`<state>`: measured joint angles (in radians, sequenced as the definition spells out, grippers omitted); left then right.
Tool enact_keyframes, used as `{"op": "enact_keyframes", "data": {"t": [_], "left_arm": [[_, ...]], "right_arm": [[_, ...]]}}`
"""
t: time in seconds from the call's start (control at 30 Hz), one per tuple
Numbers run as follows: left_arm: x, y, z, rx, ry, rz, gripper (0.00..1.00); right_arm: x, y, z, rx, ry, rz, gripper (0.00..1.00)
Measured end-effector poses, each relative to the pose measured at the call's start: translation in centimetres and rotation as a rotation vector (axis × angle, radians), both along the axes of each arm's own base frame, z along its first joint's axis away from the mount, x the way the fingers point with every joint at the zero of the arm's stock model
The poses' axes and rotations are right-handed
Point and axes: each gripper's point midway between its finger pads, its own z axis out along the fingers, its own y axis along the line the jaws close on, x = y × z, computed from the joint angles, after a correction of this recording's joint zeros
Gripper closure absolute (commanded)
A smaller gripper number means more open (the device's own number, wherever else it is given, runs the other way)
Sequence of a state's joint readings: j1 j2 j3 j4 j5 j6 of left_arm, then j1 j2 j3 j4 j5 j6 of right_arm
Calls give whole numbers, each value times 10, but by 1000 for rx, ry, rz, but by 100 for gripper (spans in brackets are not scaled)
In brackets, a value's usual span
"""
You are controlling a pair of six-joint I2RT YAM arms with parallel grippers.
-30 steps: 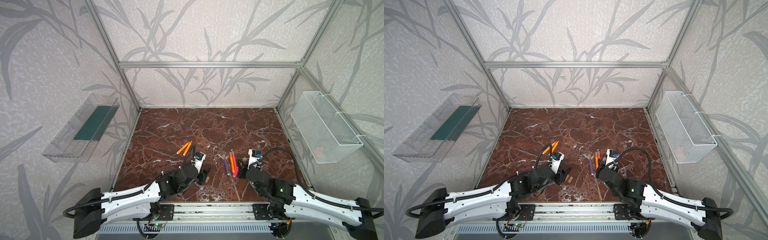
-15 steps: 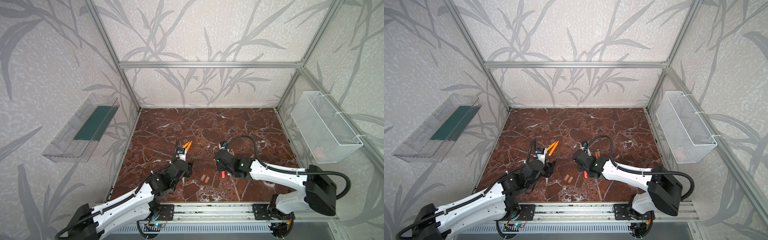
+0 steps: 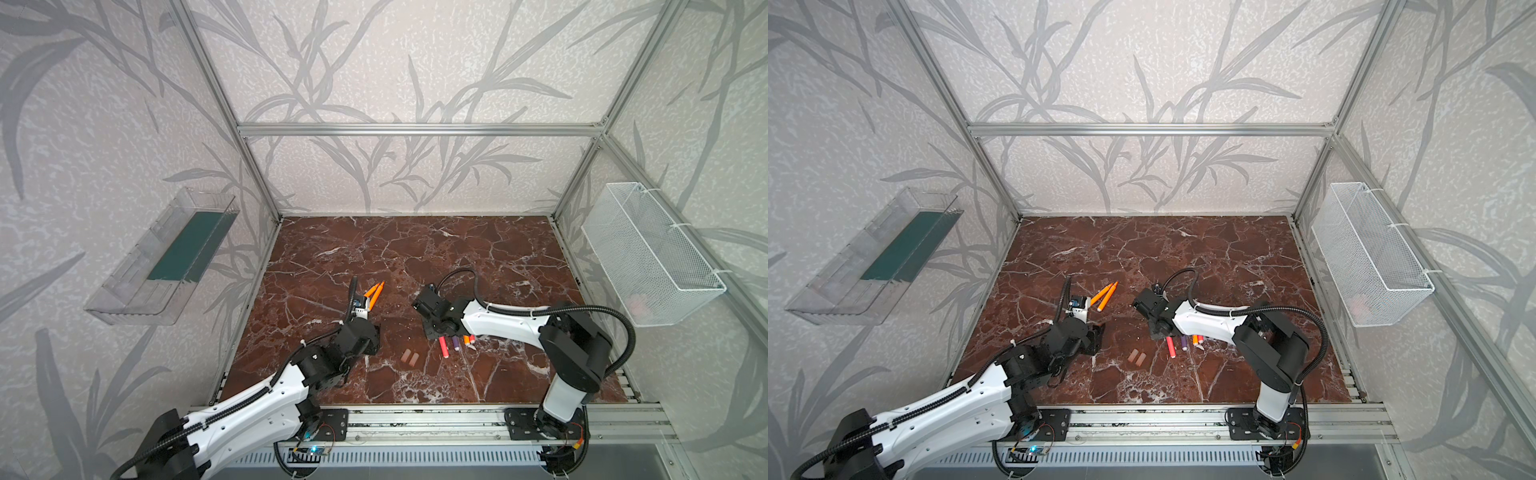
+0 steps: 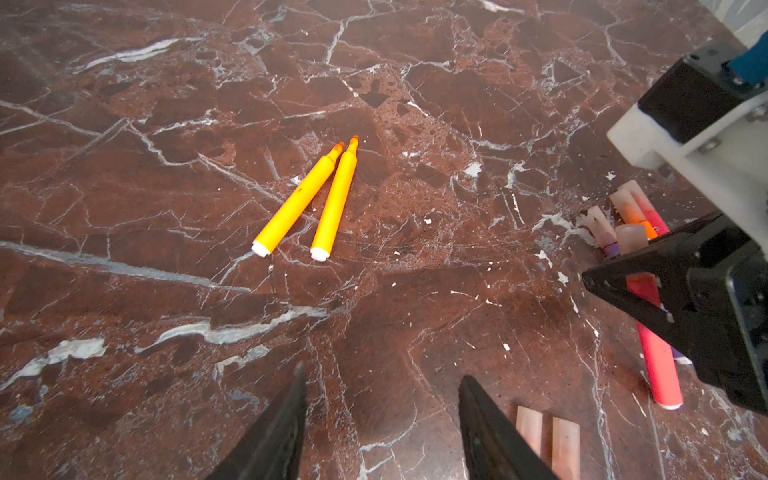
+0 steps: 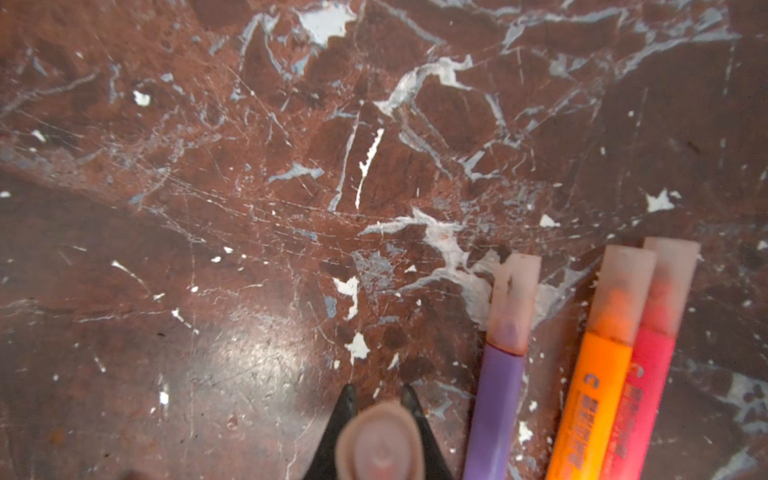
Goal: Insert the pens into the pen caps
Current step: 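Lower the capped pink marker to the table and open both grippers, then move the left gripper over the orange markers while the right gripper withdraws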
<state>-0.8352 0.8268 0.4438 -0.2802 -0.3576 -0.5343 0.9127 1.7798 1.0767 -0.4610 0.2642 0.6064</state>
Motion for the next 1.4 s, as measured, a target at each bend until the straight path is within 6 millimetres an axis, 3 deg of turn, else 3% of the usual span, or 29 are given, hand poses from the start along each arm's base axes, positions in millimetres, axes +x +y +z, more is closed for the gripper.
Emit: {"op": "enact_keyframes", "data": {"t": [0.4, 0.63, 0.9, 1.4], "left_arm": [[1, 9, 7, 9, 7, 26, 38], [8, 15, 10, 24, 25, 59, 36], [28, 20, -3, 80, 92, 109, 36], [79, 1, -47, 206, 244, 115, 38]], "right_arm": [[3, -8, -7, -41, 13, -12, 80], [-7, -25, -11, -68, 11, -18, 76], [-7, -30, 27, 22, -73, -33, 68], [-19, -46, 60, 146, -160, -54, 58]]}}
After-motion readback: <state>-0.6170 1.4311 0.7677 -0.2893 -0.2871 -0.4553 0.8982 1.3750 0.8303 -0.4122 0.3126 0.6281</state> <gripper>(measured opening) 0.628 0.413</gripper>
